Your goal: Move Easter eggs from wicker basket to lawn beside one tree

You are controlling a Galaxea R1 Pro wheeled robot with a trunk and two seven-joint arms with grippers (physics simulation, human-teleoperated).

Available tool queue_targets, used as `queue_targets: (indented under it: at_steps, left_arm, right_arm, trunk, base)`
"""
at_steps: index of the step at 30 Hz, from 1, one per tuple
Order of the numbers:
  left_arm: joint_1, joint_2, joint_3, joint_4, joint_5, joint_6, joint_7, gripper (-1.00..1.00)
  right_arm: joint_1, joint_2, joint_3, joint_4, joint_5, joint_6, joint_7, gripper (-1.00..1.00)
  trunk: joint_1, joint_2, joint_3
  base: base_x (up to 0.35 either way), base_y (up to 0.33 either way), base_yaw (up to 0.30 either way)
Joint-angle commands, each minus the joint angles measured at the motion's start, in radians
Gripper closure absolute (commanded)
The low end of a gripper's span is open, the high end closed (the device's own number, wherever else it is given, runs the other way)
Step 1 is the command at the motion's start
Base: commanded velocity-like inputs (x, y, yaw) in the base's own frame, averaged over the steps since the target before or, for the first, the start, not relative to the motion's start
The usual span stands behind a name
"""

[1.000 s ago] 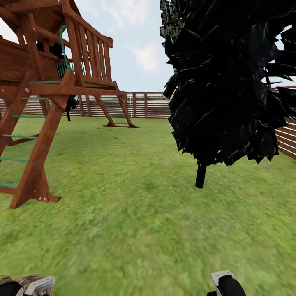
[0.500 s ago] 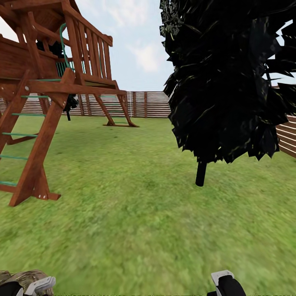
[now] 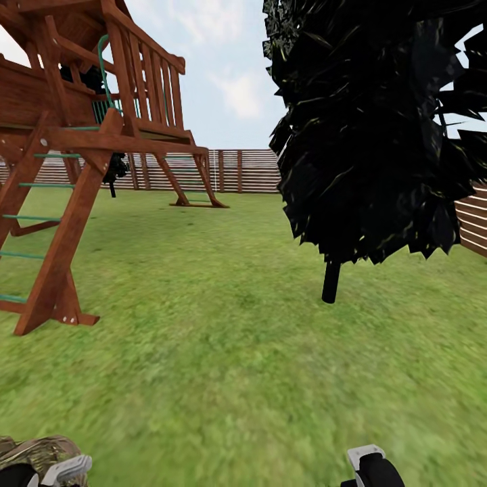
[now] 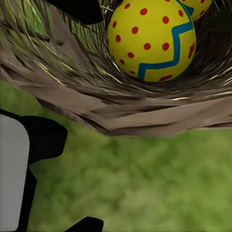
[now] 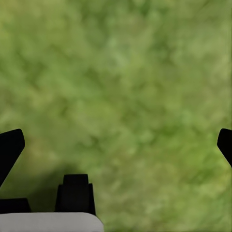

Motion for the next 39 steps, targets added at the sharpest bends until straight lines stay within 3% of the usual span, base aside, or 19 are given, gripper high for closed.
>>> queue_targets:
  at_steps: [1, 20, 36, 37, 39]
  left_arm:
    - [-0.001, 0.000, 0.002, 0.000, 0.001, 0.005, -0.003, -1.00]
    - [-0.001, 0.000, 0.003, 0.000, 0.001, 0.005, -0.005, -1.00]
    - [-0.001, 0.000, 0.003, 0.000, 0.001, 0.005, -0.005, -1.00]
    - [-0.001, 0.000, 0.003, 0.000, 0.001, 0.005, -0.005, 1.00]
    - [-0.001, 0.000, 0.003, -0.001, 0.002, 0.005, -0.006, 1.00]
  right_arm:
    - [-0.001, -0.001, 0.003, -0.001, 0.004, 0.005, -0.001, -1.00]
    - [-0.001, 0.000, 0.005, 0.001, 0.004, 0.005, -0.001, -1.00]
    - [-0.001, 0.001, 0.005, 0.001, 0.004, 0.005, -0.001, -1.00]
    - [-0.001, 0.001, 0.005, 0.001, 0.004, 0.005, -0.001, -1.00]
    - [-0.001, 0.001, 0.005, 0.001, 0.004, 0.005, -0.001, -1.00]
  trunk:
    - [0.004, -0.008, -0.004]
    - [0.077, -0.141, -0.064]
    - [0.077, -0.141, -0.064]
    - [0.077, -0.141, -0.064]
    - [0.077, -0.141, -0.064]
  base:
    - [0.000, 0.000, 0.000]
    - [0.000, 0.000, 0.000]
    - [0.000, 0.000, 0.000]
    - [0.000, 0.000, 0.000]
    - [0.000, 0.000, 0.000]
